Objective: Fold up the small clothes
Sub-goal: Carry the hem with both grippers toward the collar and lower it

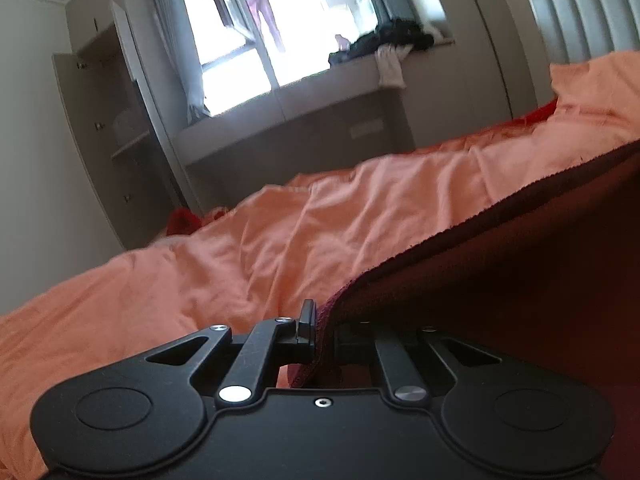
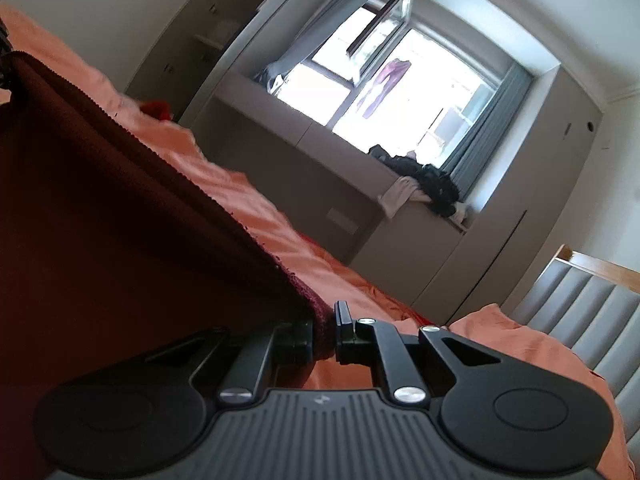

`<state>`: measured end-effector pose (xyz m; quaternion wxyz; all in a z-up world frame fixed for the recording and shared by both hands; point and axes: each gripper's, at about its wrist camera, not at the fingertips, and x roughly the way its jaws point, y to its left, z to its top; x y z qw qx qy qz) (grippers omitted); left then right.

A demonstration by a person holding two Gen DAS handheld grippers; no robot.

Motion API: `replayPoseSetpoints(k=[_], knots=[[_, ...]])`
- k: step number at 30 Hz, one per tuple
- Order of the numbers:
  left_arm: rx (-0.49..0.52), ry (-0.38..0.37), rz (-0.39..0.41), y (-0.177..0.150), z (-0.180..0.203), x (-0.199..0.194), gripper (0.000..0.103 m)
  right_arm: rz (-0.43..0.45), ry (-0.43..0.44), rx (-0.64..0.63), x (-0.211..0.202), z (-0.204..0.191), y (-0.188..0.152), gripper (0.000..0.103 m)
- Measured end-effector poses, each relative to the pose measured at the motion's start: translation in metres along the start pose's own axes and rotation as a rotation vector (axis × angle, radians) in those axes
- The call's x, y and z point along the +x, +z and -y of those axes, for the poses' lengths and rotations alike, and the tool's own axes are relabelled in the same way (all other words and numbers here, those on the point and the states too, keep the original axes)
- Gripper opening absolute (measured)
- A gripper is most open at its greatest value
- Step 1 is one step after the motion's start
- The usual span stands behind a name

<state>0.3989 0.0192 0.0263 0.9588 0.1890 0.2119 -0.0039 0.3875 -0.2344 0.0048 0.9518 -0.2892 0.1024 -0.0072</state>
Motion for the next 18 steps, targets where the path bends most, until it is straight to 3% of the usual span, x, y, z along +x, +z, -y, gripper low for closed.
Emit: replayPoseSetpoints(k=[8,14,16,18], knots=[[-0.066,-0.054,-0.085,-0.018,0.001,0.041,0.017,-0.082,0.032,-0.016,0.035,-0.018,-0.01,0.018],[-0.187,-0.106,-0.124,-0.025,-0.016,0.047,0.039,-0.115,0.032,0.049,0.039,-0.014,-0.018,0.041],[-0.242,-0.104,-0.131,-0.026,-0.026,0.047,0.052,-0.121,0.031,0.071,0.038,-0.01,-0.02,0.05],[-0.29,-0.091,-0.138,-0.027,-0.036,0.048,0.056,-0.128,0.027,0.089,0.035,-0.01,-0.022,0.057]])
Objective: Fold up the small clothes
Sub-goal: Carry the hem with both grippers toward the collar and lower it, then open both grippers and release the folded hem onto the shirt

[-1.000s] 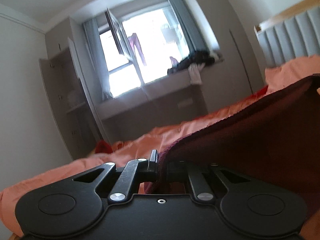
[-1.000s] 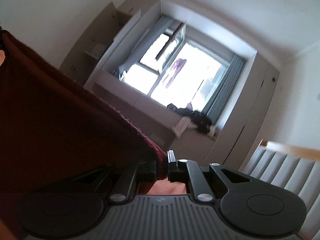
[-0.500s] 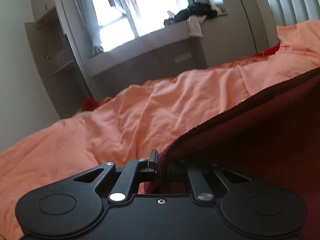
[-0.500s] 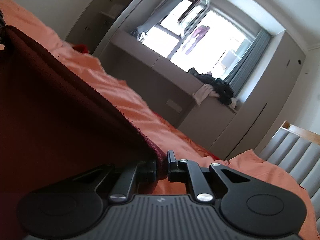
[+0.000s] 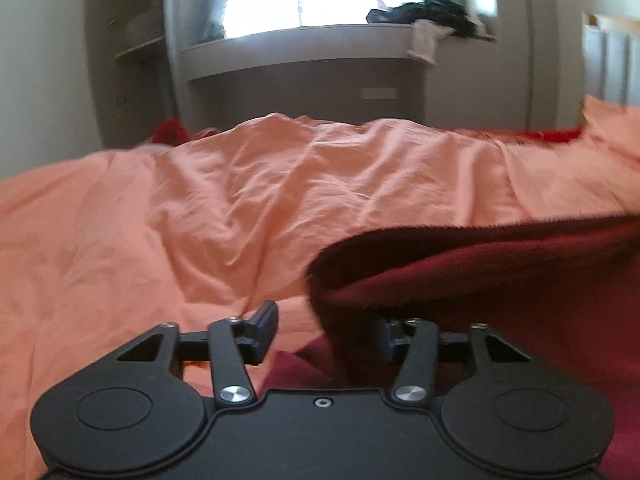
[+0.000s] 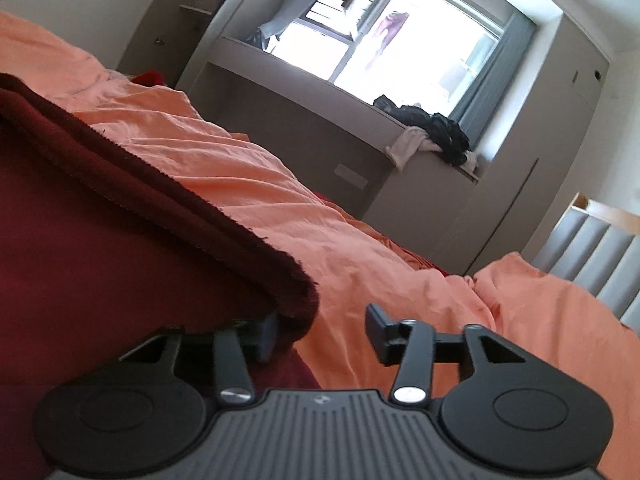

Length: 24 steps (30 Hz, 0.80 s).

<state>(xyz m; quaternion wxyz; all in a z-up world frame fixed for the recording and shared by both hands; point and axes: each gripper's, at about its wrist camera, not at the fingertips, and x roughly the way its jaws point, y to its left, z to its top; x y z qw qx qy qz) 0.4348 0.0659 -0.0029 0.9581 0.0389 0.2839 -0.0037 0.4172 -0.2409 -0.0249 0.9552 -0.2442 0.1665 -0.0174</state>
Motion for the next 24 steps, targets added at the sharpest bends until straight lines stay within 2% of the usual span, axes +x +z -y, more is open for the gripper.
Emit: replayPoseSetpoints(k=[5,7,10,12,14,16,19,22,24], knots=[[-0.071,0.016,0.0,0.005,-0.017,-0.001,0.068,-0.005,-0.013,0.058,0.001,0.011,-0.003,0.075],[-0.068,0.004,0.009,0.005,-0.017,-0.002,0.072,0.0,-0.022,0.084,0.002,0.016,-0.003,0.087],[-0.043,-0.026,0.039,0.007,-0.011,-0.004,0.08,0.025,-0.01,0.13,-0.002,0.025,-0.007,0.096],[-0.014,-0.039,0.05,0.012,-0.005,-0.001,0.081,0.063,0.011,0.158,-0.004,0.028,-0.007,0.102],[0.012,-0.027,0.055,0.017,0.001,0.007,0.081,0.07,0.004,0.172,-0.003,0.03,-0.005,0.102],[0.029,0.024,0.035,0.021,0.005,0.018,0.081,0.056,-0.006,0.181,0.003,0.032,-0.002,0.102],[0.033,0.087,-0.004,0.021,0.003,0.035,0.081,0.001,-0.039,0.235,0.015,0.038,-0.004,0.103],[-0.082,0.085,-0.077,0.019,-0.017,0.049,0.081,-0.054,-0.02,0.319,0.024,0.049,-0.012,0.103],[-0.165,0.058,-0.095,0.019,-0.03,0.052,0.083,-0.063,-0.005,0.354,0.026,0.054,-0.016,0.103]])
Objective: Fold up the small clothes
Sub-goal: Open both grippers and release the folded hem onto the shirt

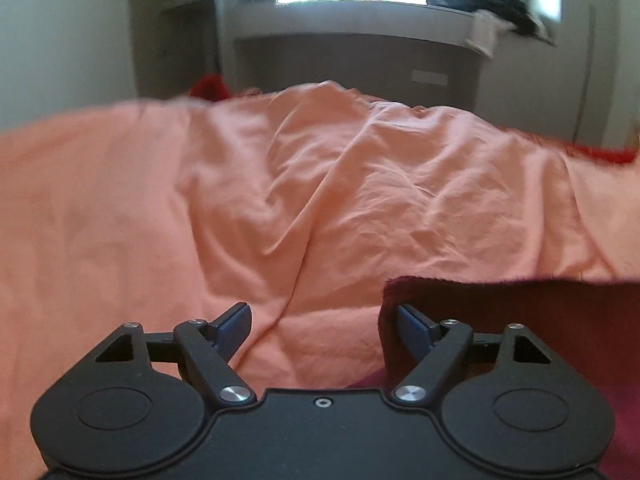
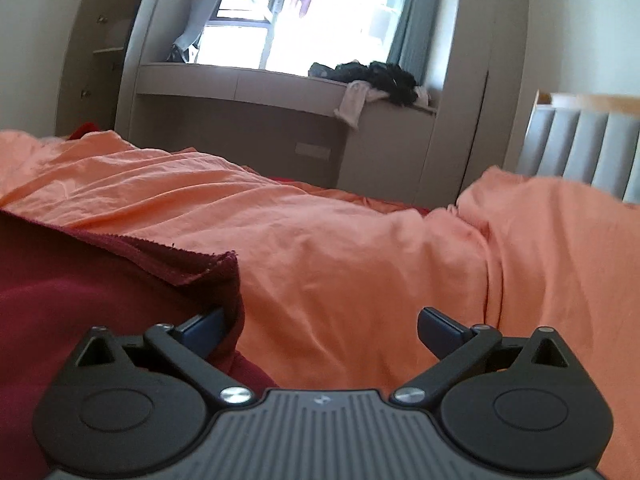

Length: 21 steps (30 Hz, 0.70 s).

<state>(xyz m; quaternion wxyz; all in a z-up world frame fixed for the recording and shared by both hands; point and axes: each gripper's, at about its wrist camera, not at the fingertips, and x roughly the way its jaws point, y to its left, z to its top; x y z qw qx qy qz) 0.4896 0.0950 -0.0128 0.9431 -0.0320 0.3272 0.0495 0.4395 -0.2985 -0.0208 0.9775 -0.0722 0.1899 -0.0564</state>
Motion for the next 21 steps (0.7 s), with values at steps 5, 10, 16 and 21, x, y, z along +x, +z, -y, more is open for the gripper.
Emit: replayPoseSetpoints(k=[5,10,16,21], knots=[[-0.033,-0.002,0.025,-0.001,-0.006,-0.009,0.085,0.081,0.149,-0.005,-0.011,0.005,0.002,0.103],[0.008,0.001,0.082,-0.005,0.001,-0.024,0.094,0.06,0.17,-0.136,0.004,-0.015,0.01,0.103],[0.012,-0.061,0.069,-0.007,-0.006,-0.041,0.101,-0.031,-0.017,0.006,0.032,-0.001,0.002,0.103],[0.119,-0.022,0.039,-0.019,0.002,-0.049,0.101,-0.047,-0.044,0.164,0.029,0.033,-0.004,0.103]])
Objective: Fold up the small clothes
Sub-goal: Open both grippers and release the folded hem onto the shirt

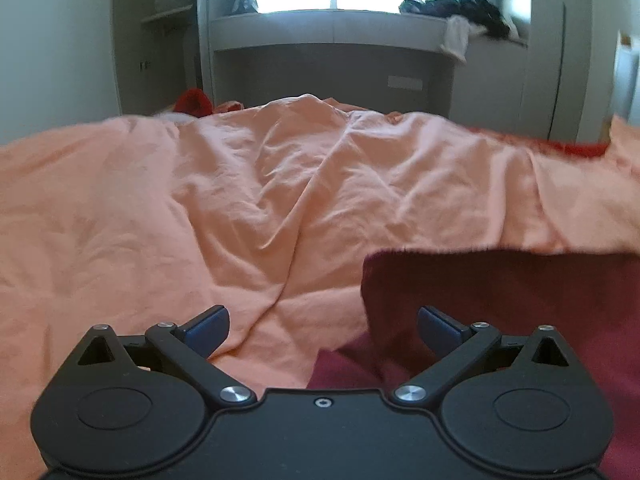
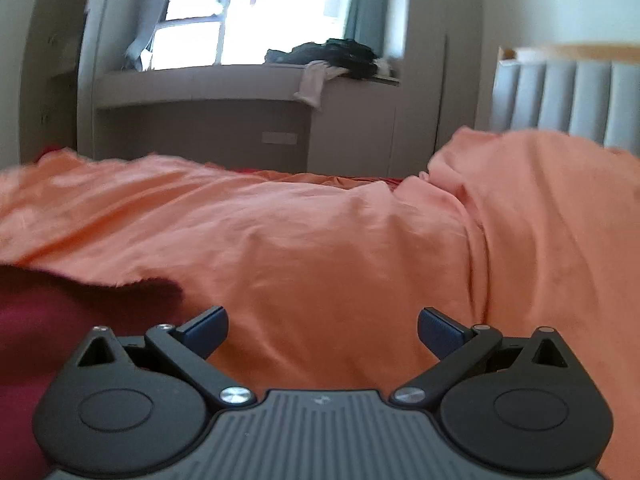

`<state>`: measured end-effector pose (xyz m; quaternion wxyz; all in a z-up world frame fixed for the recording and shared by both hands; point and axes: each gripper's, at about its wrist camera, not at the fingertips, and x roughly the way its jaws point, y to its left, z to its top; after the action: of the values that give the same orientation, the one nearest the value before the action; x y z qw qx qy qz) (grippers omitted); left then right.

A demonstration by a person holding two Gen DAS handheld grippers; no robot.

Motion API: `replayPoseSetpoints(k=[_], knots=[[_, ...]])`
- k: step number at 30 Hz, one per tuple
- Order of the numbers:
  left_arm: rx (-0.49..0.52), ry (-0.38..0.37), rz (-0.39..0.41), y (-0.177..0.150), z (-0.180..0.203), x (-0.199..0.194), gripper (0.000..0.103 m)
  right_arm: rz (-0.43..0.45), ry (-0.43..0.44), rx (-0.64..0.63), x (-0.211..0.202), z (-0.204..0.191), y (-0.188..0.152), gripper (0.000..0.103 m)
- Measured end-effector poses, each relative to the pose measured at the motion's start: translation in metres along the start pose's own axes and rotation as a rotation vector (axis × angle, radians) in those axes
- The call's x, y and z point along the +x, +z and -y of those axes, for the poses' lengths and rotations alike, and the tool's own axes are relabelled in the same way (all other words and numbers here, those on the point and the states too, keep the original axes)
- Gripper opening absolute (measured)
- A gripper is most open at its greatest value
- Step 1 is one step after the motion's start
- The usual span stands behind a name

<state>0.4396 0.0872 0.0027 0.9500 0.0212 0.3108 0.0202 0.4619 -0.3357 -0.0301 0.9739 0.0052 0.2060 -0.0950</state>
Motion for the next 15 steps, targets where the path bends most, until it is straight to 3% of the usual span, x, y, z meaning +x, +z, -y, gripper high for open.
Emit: replayPoseSetpoints(k=[5,9,15], knots=[[0.081,0.091,0.069,-0.011,0.004,-0.025,0.101,0.014,0.002,0.011,-0.027,0.021,0.001,0.103],[0.009,0.077,0.111,-0.017,0.0,-0.05,0.102,0.05,0.0,0.0,-0.056,0.025,0.002,0.103],[-0.121,0.052,0.157,-0.04,0.003,-0.083,0.102,0.099,0.062,-0.013,-0.087,-0.005,0.003,0.103]])
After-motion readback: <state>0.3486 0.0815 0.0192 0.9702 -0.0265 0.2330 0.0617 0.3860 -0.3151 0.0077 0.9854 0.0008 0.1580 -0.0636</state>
